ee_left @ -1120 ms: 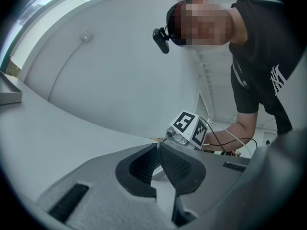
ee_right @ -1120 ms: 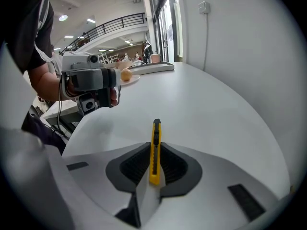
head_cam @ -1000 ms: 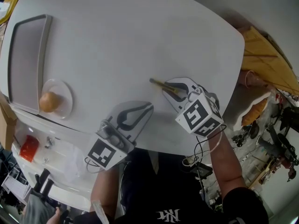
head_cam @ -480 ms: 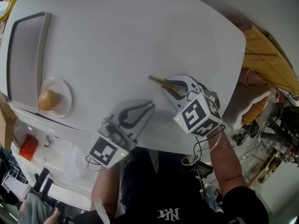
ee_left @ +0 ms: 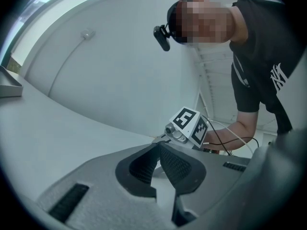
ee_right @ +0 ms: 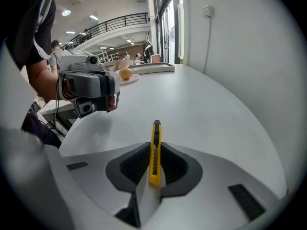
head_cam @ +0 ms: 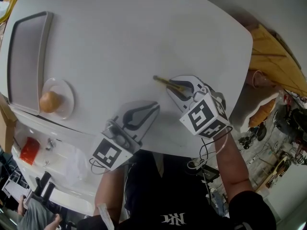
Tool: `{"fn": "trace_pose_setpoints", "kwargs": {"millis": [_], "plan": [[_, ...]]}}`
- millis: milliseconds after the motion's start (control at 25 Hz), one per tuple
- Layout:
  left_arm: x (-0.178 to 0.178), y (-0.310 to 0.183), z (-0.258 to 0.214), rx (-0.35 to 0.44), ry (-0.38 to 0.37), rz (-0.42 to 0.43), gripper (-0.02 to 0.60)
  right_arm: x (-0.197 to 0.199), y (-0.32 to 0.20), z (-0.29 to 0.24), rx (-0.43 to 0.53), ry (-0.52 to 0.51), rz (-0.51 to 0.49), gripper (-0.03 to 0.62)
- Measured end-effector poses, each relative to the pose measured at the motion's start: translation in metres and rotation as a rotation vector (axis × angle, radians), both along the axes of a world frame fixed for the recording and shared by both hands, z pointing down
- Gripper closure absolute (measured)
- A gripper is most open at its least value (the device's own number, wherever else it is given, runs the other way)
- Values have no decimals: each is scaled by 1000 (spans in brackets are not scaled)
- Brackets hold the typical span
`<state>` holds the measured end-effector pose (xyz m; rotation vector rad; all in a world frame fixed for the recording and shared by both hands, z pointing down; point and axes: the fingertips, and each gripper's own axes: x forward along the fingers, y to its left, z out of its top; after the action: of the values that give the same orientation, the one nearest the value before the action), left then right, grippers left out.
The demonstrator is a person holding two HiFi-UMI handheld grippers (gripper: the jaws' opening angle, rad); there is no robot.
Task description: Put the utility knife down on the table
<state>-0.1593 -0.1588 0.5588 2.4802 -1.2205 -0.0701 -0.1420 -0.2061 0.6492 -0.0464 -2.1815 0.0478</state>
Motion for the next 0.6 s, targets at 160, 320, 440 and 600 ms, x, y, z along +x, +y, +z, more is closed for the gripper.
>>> {"fn": "trace_pose_setpoints", "kwargs": {"millis": [160, 320, 440, 600], "plan": [[0, 1, 0, -3, -2, 1, 563, -1, 1, -1, -22, -14, 10, 508], [0, 2, -1, -1, -6, 0, 563, -2, 1, -1, -23, -17, 11, 503], [-1, 1, -2, 3, -13, 1, 563, -4, -1, -5, -13, -26, 16, 503], [-3, 0, 2, -11, -18, -3, 563, -6, -3, -11, -2, -37, 19, 525]]}}
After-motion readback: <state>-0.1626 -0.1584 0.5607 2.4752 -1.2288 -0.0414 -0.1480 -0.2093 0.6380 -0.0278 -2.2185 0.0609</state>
